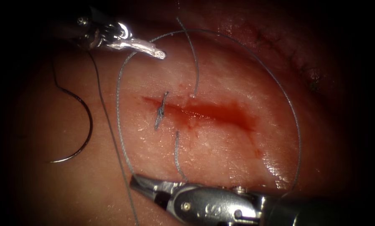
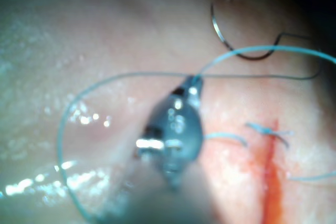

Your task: Wound Closure

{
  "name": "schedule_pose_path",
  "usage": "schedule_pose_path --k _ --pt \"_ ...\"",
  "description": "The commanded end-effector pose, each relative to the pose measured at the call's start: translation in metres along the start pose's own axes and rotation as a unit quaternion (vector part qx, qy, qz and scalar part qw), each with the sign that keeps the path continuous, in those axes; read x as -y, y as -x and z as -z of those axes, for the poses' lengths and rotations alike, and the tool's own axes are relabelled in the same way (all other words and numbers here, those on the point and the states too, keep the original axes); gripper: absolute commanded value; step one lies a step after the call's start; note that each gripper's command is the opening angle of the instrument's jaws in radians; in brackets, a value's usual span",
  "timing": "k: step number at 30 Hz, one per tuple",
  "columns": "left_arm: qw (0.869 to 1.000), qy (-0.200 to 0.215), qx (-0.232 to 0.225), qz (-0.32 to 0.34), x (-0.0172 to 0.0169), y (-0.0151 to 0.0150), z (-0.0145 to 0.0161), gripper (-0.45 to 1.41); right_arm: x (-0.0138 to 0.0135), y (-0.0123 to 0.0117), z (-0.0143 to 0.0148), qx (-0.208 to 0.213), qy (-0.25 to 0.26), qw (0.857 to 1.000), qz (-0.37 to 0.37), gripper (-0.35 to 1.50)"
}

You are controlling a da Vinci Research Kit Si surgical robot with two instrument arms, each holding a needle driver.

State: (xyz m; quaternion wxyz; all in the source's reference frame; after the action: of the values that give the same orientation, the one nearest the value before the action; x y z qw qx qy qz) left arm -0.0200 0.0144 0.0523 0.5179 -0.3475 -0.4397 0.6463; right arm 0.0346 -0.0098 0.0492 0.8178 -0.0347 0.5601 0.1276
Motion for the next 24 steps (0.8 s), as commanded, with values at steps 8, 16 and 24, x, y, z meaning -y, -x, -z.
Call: schedule_pose_path --k 8,16,24 --pt "0.988 0.028 -0.073 -0.132 -0.0029 0.0005 -0.0004 -0.45 -0.0016 0.0004 0.0019 0.002 0.024 0.999 -0.035 0.04" --pt "0.942 0.039 -0.105 -0.317 -0.0058 0.0008 -0.0016 -0.45 -0.0043 -0.0008 0.0038 -0.030 0.064 0.993 -0.097 1.48" --pt "0.924 0.065 -0.134 -0.351 -0.0081 0.0012 -0.0012 -0.45 -0.0048 -0.0007 0.0093 -0.076 -0.042 0.986 -0.140 1.48"
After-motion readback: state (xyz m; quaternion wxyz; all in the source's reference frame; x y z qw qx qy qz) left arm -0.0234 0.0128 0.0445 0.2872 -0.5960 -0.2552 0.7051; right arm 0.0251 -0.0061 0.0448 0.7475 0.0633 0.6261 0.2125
